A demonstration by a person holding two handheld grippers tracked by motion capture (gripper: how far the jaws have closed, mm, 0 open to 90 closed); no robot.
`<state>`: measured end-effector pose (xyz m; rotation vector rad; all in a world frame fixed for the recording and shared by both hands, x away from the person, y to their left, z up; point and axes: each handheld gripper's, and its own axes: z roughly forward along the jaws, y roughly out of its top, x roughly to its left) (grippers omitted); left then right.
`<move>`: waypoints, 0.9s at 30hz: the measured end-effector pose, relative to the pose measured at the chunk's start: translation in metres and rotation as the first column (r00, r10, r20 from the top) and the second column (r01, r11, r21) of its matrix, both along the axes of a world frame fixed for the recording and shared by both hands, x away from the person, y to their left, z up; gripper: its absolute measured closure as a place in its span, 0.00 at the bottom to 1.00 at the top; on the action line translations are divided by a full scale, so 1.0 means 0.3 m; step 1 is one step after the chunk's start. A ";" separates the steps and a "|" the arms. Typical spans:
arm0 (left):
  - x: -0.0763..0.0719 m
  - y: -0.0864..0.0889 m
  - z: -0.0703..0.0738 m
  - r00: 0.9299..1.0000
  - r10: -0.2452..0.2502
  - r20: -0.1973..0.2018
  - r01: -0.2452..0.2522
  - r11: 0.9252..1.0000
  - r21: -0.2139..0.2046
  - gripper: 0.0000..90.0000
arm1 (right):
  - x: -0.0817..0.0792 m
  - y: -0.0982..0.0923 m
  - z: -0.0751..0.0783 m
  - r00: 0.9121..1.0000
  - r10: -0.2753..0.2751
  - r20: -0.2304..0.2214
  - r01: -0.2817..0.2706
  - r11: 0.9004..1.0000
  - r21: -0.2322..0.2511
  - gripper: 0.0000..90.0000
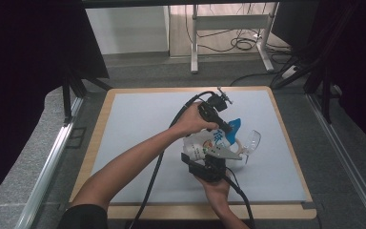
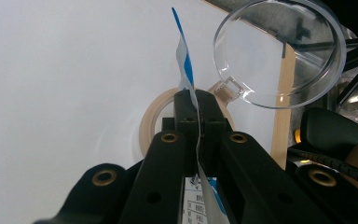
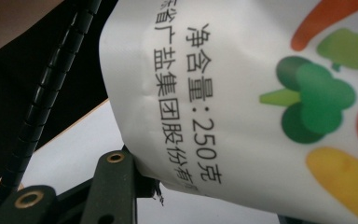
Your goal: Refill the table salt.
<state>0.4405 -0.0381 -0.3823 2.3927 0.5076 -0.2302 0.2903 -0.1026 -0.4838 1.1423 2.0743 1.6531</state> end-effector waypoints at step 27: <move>0.001 -0.007 -0.001 1.000 -0.006 0.014 0.005 1.000 0.018 1.00 | 0.013 0.014 -0.007 1.000 -0.021 0.008 0.021 0.999 -0.035 0.62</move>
